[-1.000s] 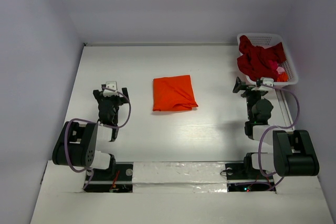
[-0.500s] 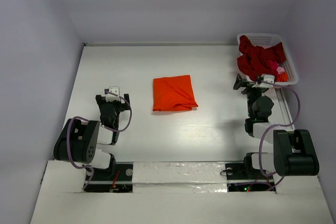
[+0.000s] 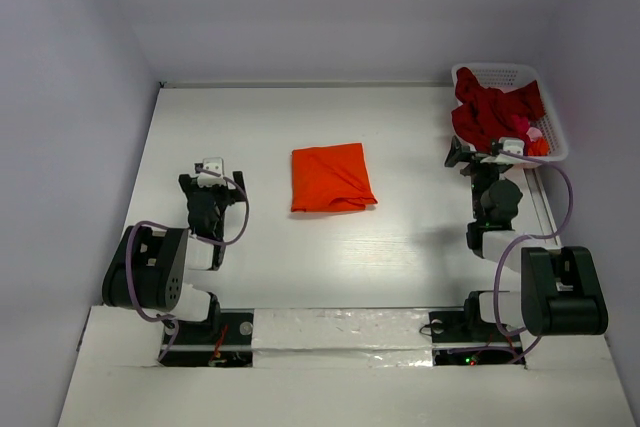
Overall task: Fold and stack the t-shirts
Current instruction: Smooth out wrinkles on the folded tshirt
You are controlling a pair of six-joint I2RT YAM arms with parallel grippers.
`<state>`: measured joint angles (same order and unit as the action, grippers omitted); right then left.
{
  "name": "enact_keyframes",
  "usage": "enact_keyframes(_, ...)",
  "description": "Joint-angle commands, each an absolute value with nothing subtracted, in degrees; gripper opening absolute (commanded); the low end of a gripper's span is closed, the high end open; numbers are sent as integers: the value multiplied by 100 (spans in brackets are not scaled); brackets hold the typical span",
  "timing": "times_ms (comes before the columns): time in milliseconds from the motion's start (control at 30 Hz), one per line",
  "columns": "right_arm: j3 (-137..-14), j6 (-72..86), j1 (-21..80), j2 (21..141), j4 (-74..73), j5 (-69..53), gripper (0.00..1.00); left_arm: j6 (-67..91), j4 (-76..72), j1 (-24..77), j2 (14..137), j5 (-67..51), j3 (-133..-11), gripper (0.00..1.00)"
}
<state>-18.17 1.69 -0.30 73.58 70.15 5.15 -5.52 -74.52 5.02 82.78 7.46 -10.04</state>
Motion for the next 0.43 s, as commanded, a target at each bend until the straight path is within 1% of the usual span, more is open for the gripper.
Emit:
enact_keyframes(0,-1995,62,-26,7356,7207,633,100,-501,-9000,466,8235,650,-1134,99)
enact_keyframes(400,-2013,53,-26,7348,7181,624,100,-501,-9000,466,8235,650,-1134,99)
